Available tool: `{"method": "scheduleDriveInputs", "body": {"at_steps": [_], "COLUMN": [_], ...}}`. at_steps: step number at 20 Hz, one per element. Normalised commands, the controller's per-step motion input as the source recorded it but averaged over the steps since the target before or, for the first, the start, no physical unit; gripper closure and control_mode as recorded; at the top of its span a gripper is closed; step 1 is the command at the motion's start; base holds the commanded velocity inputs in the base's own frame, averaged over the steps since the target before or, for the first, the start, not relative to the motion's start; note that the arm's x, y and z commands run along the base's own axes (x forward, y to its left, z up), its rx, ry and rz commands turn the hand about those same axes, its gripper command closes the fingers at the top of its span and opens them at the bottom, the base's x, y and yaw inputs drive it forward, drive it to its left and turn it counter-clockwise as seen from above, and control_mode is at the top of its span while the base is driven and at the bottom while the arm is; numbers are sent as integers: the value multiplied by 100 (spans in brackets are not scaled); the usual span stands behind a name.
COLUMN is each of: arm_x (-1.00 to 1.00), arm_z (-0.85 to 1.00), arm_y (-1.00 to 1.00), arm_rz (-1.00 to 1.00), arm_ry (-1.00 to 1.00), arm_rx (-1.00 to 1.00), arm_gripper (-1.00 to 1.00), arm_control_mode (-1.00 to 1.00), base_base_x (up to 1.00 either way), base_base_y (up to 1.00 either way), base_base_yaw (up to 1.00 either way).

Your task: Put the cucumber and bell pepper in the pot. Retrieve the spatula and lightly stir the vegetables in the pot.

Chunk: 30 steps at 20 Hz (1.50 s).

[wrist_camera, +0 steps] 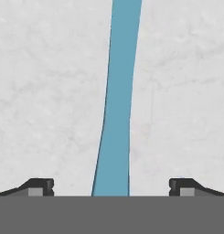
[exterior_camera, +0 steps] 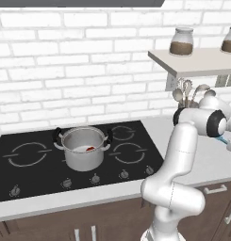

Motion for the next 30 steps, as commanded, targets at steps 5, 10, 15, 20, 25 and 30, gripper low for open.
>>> {"method": "scheduleDriveInputs", "body": {"at_steps": [5, 10, 15, 20, 25, 30], "arm_x": [2, 0, 0, -20, -67, -75], "arm_z": [-10, -40, -48, -70, -78, -100], "arm_y": [-15, 0, 0, 6, 30, 73], "arm_rz": [0, 0, 0, 0, 0, 0], "arm_ry": [0, 1, 0, -6, -23, -23], "arm_rx": [3, 0, 0, 0, 0, -4], "arm_gripper": [-100, -100, 100, 100, 100, 100], "arm_control_mode": [-100, -100, -100, -100, -100, -100], "base_base_x": [0, 0, 0, 0, 0, 0], "base_base_y": [0, 0, 0, 0, 0, 0], "base_base_yaw": [0, 0, 0, 0, 0, 0]}}
